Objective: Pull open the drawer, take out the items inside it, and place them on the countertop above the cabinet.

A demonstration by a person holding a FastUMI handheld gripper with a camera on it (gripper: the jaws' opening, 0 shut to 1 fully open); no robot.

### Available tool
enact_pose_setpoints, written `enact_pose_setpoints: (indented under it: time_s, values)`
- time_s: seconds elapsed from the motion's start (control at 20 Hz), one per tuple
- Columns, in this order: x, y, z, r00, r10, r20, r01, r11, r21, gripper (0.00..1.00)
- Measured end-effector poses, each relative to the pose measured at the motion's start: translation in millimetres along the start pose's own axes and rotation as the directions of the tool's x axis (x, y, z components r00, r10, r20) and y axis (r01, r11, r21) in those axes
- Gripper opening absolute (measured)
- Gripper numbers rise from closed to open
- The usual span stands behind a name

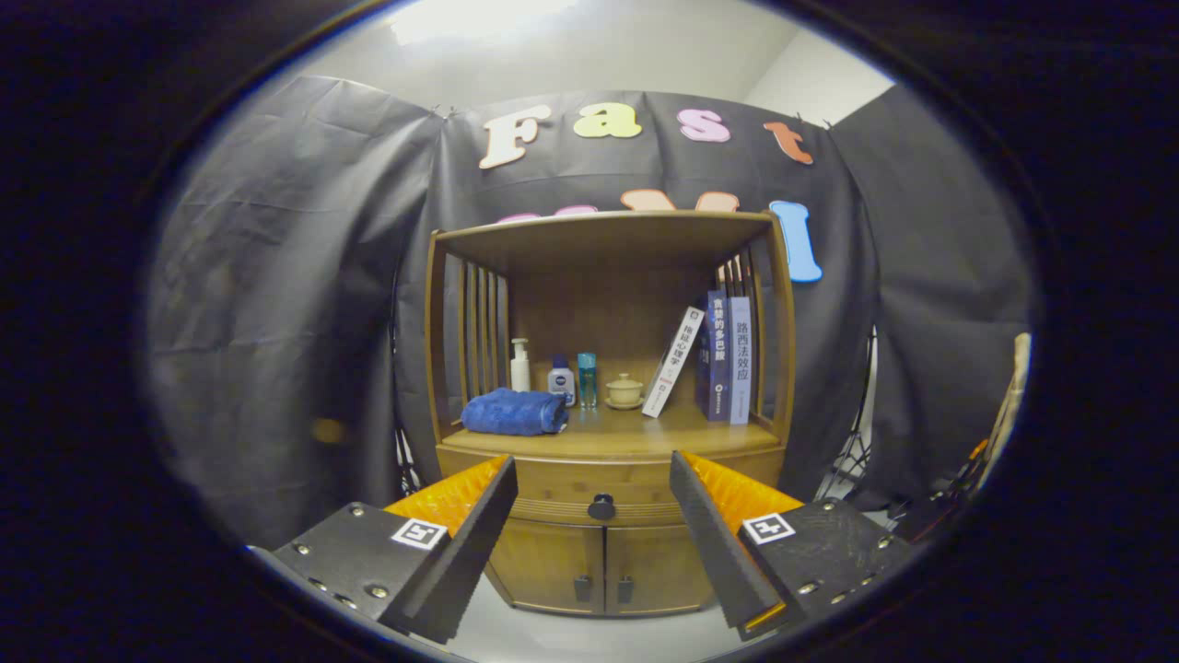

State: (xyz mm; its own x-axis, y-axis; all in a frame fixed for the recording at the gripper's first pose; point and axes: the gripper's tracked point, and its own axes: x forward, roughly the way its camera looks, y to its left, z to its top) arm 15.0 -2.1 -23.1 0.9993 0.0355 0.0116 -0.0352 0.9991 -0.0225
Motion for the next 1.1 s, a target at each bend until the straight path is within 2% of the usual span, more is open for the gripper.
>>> enact_pose_setpoints:
  time_s: [0.3, 0.8, 1.1]
  values:
    - [31, -3, -31, 0.999, -0.009, -0.045, 0.01, 1.0, 0.02, 1.0]
    - [87, 15, -97, 0.991, 0.002, -0.131, -0.005, 1.0, -0.024, 1.0]
    - [122, 7, -121, 0.987, -0.042, -0.157, 0.034, 0.998, -0.054, 1.0]
